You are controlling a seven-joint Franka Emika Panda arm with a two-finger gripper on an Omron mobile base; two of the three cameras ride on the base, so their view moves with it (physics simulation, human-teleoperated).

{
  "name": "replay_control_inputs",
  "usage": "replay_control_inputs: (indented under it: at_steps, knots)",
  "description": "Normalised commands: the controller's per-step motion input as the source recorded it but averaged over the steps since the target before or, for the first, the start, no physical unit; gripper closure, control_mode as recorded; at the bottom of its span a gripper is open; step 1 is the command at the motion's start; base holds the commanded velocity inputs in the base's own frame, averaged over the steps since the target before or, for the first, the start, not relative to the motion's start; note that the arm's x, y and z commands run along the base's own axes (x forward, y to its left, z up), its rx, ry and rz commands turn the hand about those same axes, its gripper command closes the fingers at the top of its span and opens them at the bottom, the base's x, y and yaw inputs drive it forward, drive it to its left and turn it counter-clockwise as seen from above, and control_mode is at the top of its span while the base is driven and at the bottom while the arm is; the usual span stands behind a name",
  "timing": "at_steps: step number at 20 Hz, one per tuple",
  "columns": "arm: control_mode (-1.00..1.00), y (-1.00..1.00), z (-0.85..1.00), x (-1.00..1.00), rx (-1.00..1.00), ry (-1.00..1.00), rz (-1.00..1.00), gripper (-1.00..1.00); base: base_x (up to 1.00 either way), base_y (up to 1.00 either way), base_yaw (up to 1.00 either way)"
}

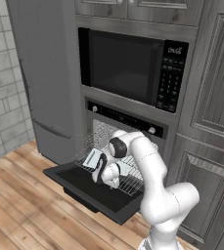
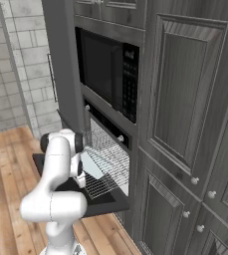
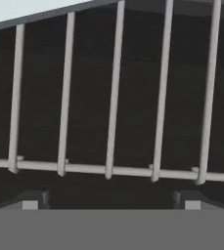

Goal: Take the baked cake out of the oven and place it on the plate for cooling. Then close the oven door.

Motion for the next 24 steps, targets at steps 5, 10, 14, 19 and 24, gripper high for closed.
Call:
replay_control_inputs:
  at_steps: [5, 10, 14, 19, 24]
  knots:
    - [-1.00, -0.05, -0.30, 0.30, 0.00, 0.00, 0.00, -1.00, 0.00, 0.00, 0.00]
    - [-1.00, -0.11, -0.21, 0.36, 0.00, 0.00, -0.04, -1.00, 0.00, 0.00, 0.00]
    - [-1.00, -0.11, -0.14, 0.39, 0.00, 0.00, -0.09, -1.00, 0.00, 0.00, 0.00]
    - [-1.00, -0.10, -0.25, 0.33, -0.02, -0.05, -0.07, -1.00, 0.00, 0.00, 0.00]
    - [-1.00, -0.01, -0.14, 0.29, -0.08, -0.13, -0.11, -1.00, 0.00, 0.00, 0.00]
